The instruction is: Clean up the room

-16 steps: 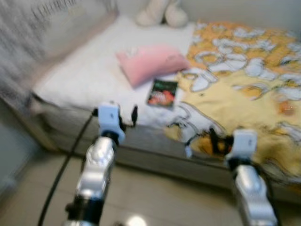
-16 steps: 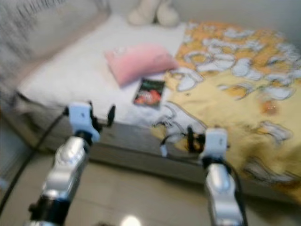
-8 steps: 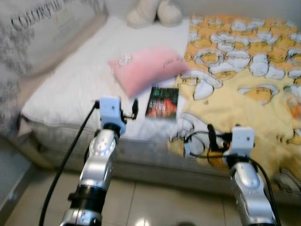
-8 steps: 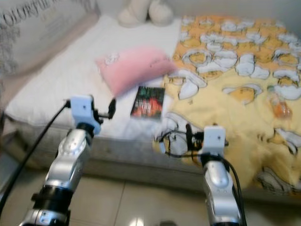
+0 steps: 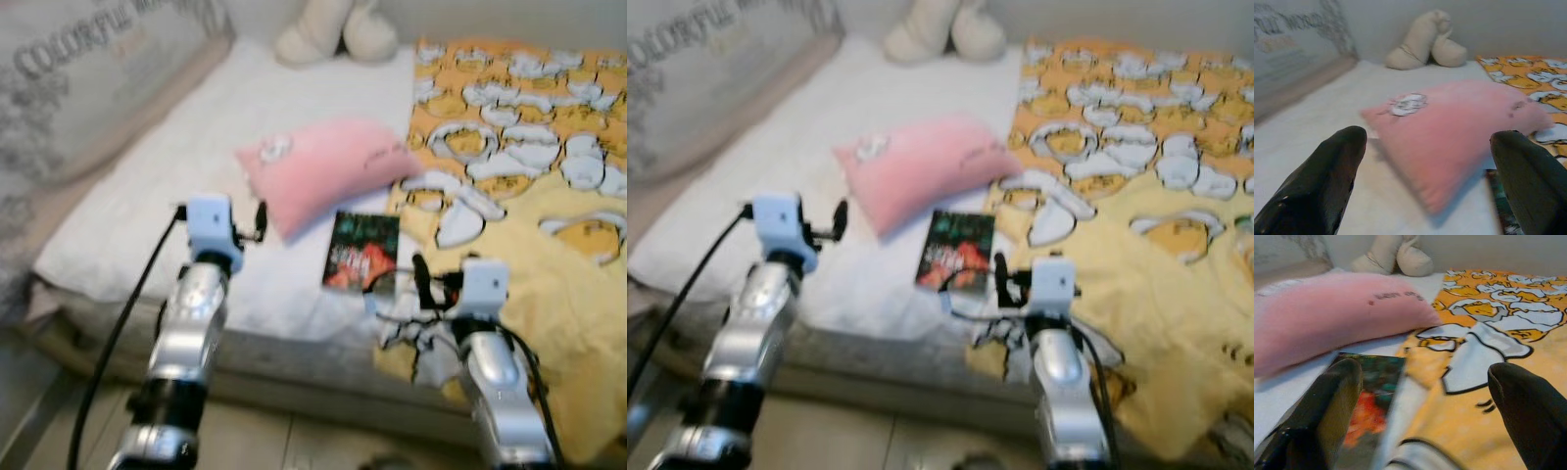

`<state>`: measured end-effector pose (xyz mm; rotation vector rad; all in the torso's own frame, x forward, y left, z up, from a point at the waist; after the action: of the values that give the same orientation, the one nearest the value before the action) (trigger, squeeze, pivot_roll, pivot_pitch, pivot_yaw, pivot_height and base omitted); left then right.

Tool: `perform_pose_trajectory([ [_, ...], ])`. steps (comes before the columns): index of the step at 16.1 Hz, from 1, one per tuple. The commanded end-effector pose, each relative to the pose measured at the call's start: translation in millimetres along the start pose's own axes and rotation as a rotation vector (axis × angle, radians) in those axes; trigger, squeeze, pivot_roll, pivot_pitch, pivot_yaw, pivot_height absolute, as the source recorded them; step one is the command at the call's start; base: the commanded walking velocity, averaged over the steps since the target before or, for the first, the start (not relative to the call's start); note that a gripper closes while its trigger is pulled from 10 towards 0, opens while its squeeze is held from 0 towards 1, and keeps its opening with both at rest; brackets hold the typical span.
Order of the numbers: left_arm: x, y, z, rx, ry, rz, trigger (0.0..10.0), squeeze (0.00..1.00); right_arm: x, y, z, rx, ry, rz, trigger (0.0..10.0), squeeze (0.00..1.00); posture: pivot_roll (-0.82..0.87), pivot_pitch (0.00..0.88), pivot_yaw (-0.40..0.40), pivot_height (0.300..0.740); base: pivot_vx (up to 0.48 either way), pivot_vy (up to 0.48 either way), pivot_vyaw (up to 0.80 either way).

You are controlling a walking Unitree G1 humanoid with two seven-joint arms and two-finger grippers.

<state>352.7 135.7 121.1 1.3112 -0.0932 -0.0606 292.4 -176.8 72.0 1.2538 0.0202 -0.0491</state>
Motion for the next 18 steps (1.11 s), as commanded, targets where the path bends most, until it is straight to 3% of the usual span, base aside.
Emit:
perform_pose_trajectory([
  [1,2.9,7,-1.1,0.007,0.009,0.022,10.0,0.00,2.4,7,3.6,-0.001,-0.019,0.020,10.0,0.00,-0.13,0.000,0.050,0.740,0.480,0.000,0.00],
  [3,3.8,7,-7.5,-0.017,0.046,0.026,10.0,0.00,4.0,10,4.2,-0.011,-0.016,0.028,10.0,0.00,-0.13,0.000,0.045,0.740,0.426,0.152,-0.34],
  [5,5.9,9,-2.1,0.037,0.011,0.027,10.0,0.00,5.1,11,2.8,-0.013,-0.008,0.025,10.0,0.00,-0.13,0.000,0.043,0.740,0.381,0.291,-0.78],
  [8,13.3,16,13.0,0.066,-0.050,0.048,10.0,0.00,6.9,13,3.6,-0.022,-0.023,0.036,10.0,0.00,-0.13,0.000,0.048,0.740,0.279,0.000,0.00],
  [14,19.4,22,7.8,0.033,-0.036,0.061,10.0,0.00,10.8,16,3.0,-0.043,-0.013,0.054,10.0,0.00,-0.14,0.000,0.047,0.740,0.000,0.000,0.00],
  [18,20.8,19,14.4,0.039,-0.070,0.054,10.0,0.00,12.5,16,2.1,-0.049,-0.005,0.058,10.0,0.00,-0.14,0.000,0.045,0.740,0.480,0.000,0.00],
])
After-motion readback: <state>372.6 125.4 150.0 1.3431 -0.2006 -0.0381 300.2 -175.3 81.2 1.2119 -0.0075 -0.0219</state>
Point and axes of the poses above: a point about 5 cm out from each wrist's last joint towards the gripper, its own x axis pointing out of the wrist towards the gripper, its own y axis along the axis of the wrist's last joint, z = x × y, the point moved 3 cm from there along x, pointing out of the wrist towards the gripper, and after that the axes turned 15 degrees about -x, right-handed, at the moved point
